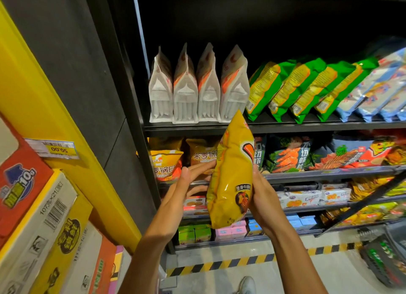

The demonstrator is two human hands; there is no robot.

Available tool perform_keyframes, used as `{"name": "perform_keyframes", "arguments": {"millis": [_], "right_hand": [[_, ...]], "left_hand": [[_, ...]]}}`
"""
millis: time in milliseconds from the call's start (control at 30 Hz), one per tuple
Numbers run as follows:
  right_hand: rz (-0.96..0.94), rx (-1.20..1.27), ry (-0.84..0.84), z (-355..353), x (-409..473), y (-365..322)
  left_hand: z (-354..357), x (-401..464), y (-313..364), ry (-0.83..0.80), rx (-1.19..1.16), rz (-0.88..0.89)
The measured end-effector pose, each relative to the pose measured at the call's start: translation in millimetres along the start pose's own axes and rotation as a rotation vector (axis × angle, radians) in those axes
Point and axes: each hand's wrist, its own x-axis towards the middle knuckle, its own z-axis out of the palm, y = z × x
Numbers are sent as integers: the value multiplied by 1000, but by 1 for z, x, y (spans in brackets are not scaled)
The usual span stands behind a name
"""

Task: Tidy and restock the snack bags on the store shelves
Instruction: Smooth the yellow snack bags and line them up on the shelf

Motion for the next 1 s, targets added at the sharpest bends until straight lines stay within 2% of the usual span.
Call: {"name": "perform_keyframes", "arguments": {"millis": [167, 367, 500, 667, 833, 1000], "right_hand": [[-67, -23, -5, 2, -3, -4], [-148, -164, 137, 16, -17, -22], [-254, -197, 174, 31, -26, -34], [-384, -170, -49, 29, -27, -41], [-431, -205, -252, 35, -30, -39], [-438, -216, -286, 39, -33, -33]], "left_hand": [[0, 2, 0, 10, 4, 18], [0, 3, -6, -59, 105, -17], [5, 10, -14, 95, 94, -13], [14, 14, -16, 326, -84, -45], [5, 20, -26, 479, -464, -207], [5, 19, -34, 473, -463, -180]]}}
